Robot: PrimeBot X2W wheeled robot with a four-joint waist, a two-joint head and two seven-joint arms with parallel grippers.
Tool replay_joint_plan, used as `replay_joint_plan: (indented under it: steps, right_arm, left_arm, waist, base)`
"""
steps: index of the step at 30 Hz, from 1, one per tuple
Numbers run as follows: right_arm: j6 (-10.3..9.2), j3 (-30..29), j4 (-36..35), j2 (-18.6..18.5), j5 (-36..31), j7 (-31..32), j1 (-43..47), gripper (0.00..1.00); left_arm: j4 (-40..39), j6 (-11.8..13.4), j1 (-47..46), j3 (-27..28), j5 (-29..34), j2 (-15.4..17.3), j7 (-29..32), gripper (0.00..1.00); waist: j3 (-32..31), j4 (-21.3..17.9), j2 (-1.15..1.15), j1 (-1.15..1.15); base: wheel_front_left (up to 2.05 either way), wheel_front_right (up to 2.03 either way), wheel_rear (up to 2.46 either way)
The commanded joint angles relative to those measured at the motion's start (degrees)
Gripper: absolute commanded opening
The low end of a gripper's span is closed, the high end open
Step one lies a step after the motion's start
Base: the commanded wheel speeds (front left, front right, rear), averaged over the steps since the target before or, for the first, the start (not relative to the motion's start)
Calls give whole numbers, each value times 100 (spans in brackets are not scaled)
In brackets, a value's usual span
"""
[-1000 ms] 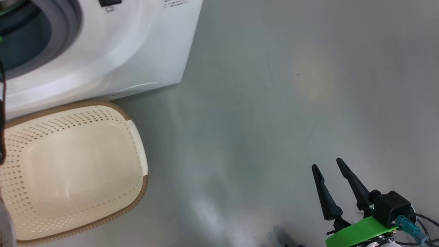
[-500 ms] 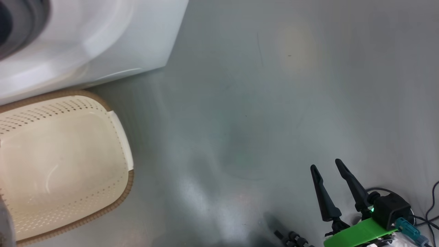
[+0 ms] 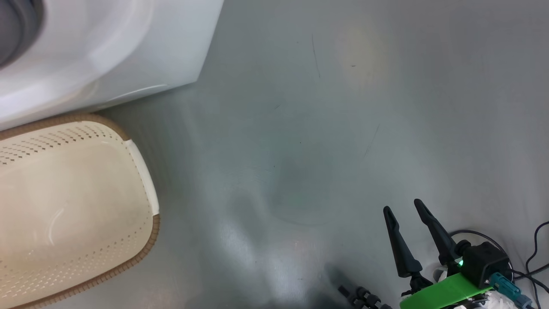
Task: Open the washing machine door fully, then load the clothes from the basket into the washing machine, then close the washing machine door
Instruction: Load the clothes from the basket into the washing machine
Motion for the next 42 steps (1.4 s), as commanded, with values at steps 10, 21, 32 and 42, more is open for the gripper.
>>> replay_joint_plan:
  steps: [10,21,32,42]
  right_arm:
    - [9,149,-39,-99,29,-28,17,100]
    - [9,266,54,-55,67,-28,-80,100]
    - [9,273,107,-85,73,-28,-250,100]
    - [9,304,167,-150,69,-28,-327,100]
  left_arm:
    - [383,-103,-271,-6,-45,326,-225,100]
    - [671,-59,-226,-111,10,301,-272,100]
    - [466,8,128,-33,-61,23,-277,100]
    - [276,-88,596,104,-129,-212,-278,100]
  waist:
    - [-123,47,0,0]
    - [-374,94,0,0]
    - [-653,340,0,0]
    - [-990,630,0,0]
  base:
    - [0,0,0]
    - [0,0,0]
    - [0,0,0]
    - [0,0,0]
